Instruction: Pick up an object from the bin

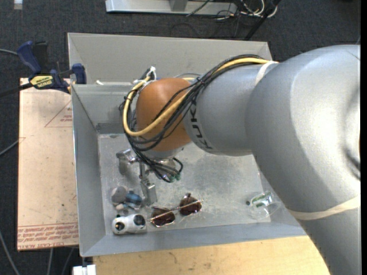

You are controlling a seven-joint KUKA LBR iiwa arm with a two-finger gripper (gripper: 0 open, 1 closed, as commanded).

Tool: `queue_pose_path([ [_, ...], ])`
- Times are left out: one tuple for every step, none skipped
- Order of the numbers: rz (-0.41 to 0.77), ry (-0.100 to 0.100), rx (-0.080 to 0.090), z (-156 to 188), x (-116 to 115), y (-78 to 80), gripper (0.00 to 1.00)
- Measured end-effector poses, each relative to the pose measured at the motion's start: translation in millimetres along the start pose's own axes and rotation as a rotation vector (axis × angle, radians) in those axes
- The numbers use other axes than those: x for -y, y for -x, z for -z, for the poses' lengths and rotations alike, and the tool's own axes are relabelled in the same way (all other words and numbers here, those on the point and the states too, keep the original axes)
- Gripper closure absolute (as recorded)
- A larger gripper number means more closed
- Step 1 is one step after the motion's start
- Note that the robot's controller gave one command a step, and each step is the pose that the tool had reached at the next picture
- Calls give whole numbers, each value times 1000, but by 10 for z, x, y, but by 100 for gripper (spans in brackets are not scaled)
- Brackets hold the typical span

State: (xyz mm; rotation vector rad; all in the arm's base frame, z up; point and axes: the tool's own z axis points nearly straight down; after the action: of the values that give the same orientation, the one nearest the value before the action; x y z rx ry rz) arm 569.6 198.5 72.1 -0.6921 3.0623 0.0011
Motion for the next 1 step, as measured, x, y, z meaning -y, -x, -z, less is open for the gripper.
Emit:
queue_pose_path([
  [182, 1, 0, 8, -378, -213, 0],
])
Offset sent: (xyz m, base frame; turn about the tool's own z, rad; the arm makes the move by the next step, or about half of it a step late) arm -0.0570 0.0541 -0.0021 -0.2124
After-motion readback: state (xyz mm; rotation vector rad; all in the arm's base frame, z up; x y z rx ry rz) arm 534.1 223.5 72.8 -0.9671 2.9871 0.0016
